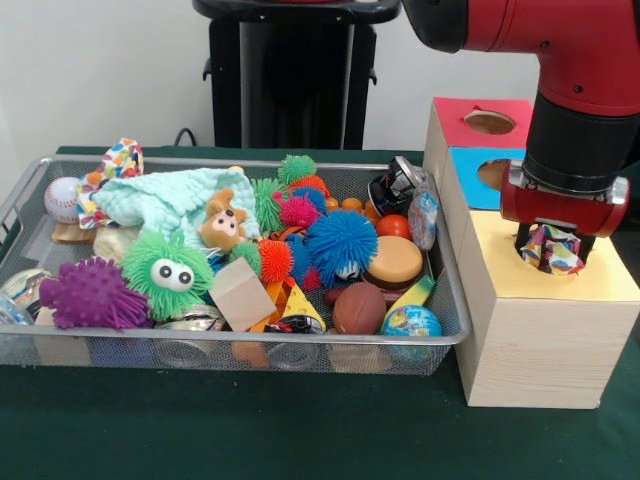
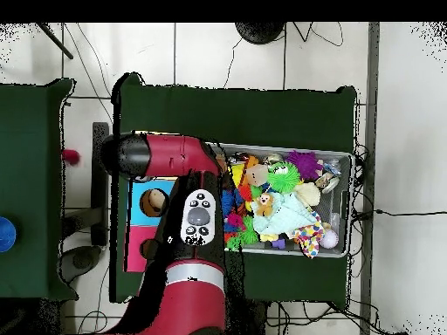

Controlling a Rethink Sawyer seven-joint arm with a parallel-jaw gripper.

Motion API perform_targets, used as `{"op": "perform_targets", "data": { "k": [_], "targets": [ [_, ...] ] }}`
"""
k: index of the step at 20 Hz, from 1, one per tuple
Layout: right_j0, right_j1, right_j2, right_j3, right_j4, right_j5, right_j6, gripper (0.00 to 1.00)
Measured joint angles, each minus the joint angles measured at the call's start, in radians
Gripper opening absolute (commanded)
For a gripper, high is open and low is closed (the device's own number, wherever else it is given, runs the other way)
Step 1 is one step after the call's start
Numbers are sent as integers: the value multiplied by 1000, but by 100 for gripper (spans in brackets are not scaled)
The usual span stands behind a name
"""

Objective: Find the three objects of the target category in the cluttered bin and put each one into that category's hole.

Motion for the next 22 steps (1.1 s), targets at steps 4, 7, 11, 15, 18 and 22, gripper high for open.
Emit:
{"op": "perform_targets", "data": {
  "k": [4, 7, 11, 15, 18, 22],
  "targets": [
    [0, 0, 0, 0, 0, -1, 0, 100],
    [1, 1, -1, 0, 0, -2, 0, 100],
    [5, 6, -5, 0, 0, -15, 0, 100],
    [10, 8, -10, 0, 0, -23, 0, 100],
    [11, 8, -11, 0, 0, -23, 0, 100],
    [11, 8, -12, 1, 0, -23, 0, 100]
  ]
}}
